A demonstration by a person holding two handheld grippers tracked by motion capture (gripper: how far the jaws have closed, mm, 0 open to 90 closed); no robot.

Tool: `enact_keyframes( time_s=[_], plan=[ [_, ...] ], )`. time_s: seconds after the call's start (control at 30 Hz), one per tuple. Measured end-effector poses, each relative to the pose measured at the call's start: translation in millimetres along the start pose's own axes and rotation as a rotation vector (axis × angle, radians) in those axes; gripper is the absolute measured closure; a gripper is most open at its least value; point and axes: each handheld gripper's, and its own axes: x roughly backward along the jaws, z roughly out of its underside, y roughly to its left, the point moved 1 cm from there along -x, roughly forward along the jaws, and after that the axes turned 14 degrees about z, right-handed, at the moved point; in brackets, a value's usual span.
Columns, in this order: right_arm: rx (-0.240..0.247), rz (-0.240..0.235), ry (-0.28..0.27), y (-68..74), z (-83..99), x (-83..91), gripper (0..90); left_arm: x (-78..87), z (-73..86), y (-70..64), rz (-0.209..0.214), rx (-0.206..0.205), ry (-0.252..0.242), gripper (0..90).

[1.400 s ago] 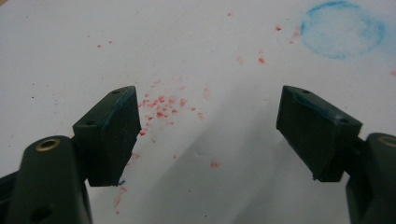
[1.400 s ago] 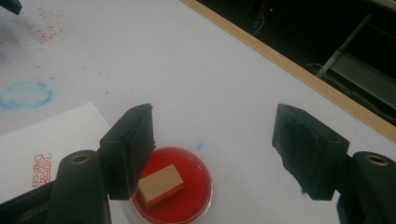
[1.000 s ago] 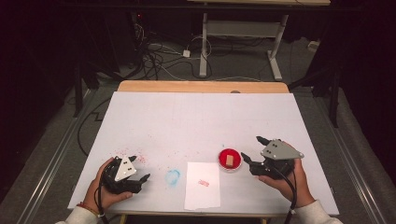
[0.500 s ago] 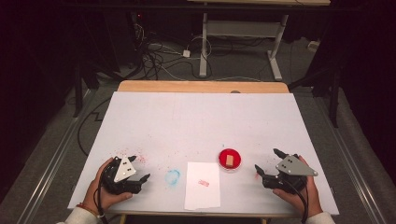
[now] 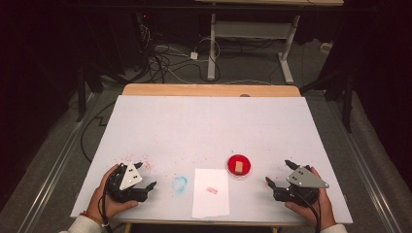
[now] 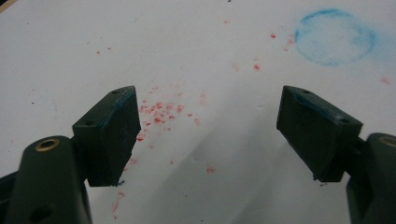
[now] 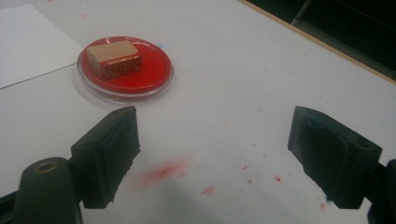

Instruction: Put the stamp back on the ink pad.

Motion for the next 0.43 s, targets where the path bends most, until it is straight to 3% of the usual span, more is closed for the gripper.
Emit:
enact_keyframes(
  time_s=[0.43],
  plan=[
    [-0.002,0.02,-0.03,-1.9,-2.7,2.9,17.3,-2.6,-1.3,1.6,-0.003,0.004,0.011,20.6]
  ],
)
